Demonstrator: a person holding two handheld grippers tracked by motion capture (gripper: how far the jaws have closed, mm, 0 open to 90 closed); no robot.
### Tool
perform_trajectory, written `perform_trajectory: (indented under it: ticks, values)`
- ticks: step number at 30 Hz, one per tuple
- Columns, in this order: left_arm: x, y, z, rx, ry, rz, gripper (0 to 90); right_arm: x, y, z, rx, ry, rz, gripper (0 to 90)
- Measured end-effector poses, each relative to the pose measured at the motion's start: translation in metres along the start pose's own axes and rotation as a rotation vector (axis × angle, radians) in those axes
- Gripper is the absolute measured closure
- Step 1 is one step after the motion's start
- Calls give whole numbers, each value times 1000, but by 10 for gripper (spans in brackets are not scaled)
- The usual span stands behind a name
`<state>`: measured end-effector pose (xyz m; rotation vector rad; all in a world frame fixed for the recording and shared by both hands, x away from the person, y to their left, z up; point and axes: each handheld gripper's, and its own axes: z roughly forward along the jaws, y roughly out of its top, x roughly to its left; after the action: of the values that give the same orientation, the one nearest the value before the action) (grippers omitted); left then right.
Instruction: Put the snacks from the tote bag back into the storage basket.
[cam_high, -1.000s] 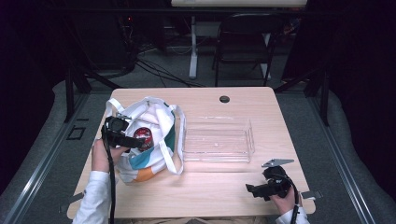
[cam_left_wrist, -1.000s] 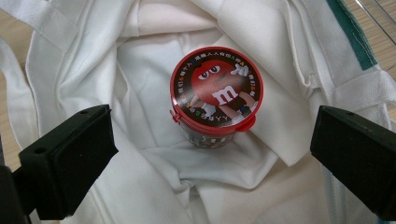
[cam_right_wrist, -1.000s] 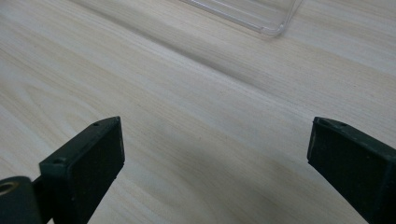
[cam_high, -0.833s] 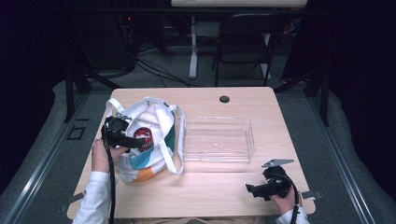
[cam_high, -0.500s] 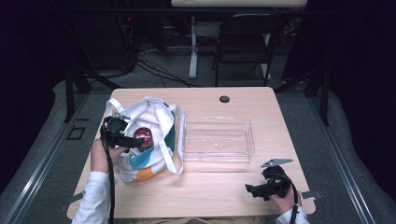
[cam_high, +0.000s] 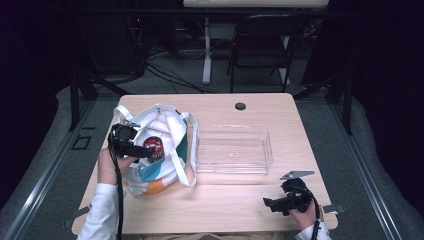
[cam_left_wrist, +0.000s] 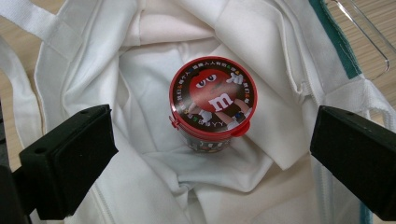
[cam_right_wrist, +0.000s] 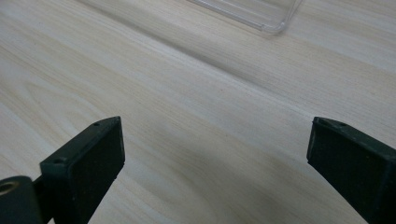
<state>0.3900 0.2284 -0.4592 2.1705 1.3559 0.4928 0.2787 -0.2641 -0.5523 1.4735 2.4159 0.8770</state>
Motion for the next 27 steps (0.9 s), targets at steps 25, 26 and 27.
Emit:
perform_trajectory:
  ticks: [25, 26, 27]
  values:
    - [3, 8, 13, 0, -2, -13, 6, 1, 0, 1, 6, -8, 1, 40]
    - [3, 8, 14, 4, -3, -12, 6, 1, 0, 1, 6, -8, 1, 40]
    - [4, 9, 16, 3, -3, -14, 6, 0, 0, 1, 5, -7, 2, 40]
